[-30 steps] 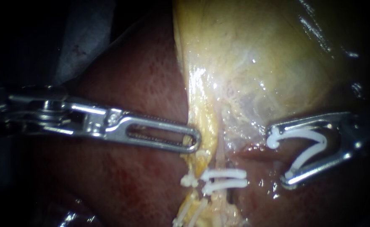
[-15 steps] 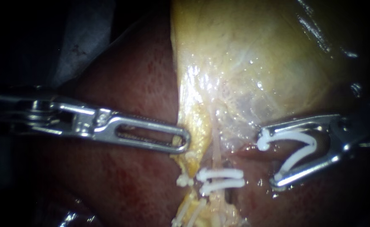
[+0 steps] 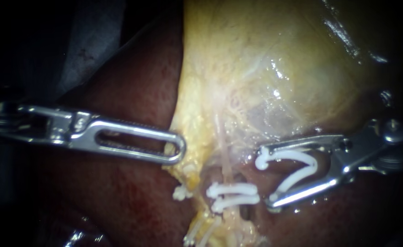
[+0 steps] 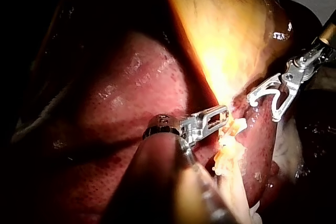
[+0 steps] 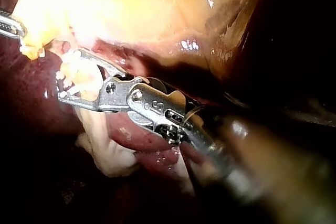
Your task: Clipping third clip right tube
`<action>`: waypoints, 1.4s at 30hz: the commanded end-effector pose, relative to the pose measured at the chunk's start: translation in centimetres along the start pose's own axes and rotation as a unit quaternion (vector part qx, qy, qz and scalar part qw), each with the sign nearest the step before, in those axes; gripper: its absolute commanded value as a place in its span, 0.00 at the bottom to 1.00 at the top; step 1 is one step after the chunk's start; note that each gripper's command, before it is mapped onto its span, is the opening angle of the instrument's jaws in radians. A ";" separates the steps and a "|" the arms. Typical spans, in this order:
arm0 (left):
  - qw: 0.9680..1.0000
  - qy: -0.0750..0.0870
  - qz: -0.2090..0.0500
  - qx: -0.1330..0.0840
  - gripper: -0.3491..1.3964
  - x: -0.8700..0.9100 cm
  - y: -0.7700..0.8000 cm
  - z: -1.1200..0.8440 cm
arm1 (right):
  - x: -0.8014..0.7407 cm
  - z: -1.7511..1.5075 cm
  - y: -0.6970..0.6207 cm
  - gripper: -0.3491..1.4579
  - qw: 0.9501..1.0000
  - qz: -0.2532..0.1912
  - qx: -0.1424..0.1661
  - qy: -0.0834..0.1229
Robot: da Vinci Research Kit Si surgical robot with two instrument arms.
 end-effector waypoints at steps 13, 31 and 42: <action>1.000 -0.007 -0.001 0.001 0.00 0.00 -0.11 -0.09 | -0.12 0.19 0.14 0.49 1.000 0.005 -0.002 -0.002; 1.000 -0.010 -0.003 -0.001 0.00 0.00 -0.11 -0.09 | -0.36 0.48 0.32 0.48 1.000 0.019 0.007 -0.009; 1.000 -0.010 -0.003 -0.002 0.00 0.00 -0.11 -0.09 | -0.35 0.61 0.47 0.48 1.000 0.019 0.004 -0.009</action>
